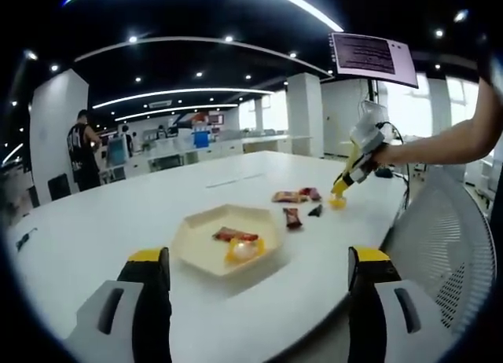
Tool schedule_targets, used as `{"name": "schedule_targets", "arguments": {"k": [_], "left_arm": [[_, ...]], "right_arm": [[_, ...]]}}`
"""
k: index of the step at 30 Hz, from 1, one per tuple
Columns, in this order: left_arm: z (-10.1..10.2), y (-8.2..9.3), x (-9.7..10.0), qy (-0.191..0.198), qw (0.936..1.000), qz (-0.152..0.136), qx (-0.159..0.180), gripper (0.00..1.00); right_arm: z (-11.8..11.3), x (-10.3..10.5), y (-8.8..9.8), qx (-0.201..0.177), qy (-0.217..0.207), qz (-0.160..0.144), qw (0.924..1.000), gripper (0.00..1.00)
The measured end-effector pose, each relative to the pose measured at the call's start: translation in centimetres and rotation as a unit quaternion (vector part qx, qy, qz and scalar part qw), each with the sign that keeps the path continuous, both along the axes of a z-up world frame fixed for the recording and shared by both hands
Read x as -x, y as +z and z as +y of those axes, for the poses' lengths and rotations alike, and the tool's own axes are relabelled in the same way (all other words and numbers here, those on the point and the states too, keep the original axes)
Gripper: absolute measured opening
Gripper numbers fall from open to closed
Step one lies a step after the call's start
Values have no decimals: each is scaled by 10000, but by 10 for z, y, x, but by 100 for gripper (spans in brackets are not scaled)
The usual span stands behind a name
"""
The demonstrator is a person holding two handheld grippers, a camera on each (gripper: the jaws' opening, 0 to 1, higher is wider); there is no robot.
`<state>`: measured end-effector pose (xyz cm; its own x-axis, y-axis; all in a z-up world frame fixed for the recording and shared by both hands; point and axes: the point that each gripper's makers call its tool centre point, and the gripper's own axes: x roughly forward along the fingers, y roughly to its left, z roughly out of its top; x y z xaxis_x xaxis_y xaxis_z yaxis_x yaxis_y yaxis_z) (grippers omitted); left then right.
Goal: Place the target food into the container with the food tongs after gripping and lifting it, then release it inside without dropping or visibly crushing the food.
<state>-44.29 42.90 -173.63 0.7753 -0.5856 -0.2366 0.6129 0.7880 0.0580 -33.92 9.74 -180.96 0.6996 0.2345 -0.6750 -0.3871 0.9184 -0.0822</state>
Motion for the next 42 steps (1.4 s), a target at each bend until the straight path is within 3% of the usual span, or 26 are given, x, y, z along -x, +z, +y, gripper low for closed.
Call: {"name": "schedule_targets", "arguments": {"k": [14,30,42], "left_arm": [[-1,0,0,23,10000,32,-4,90],[-3,-1,-1,-13,10000,70,-10,90],[-3,-1,-2,0,10000,77,-8,90]], "right_arm": [[7,6,-10,-18,-38,66,10000,29],[8,6,-9,-63,-94,123,9999,19],[6,3,-8,-139,-190,149,9996,17]]}}
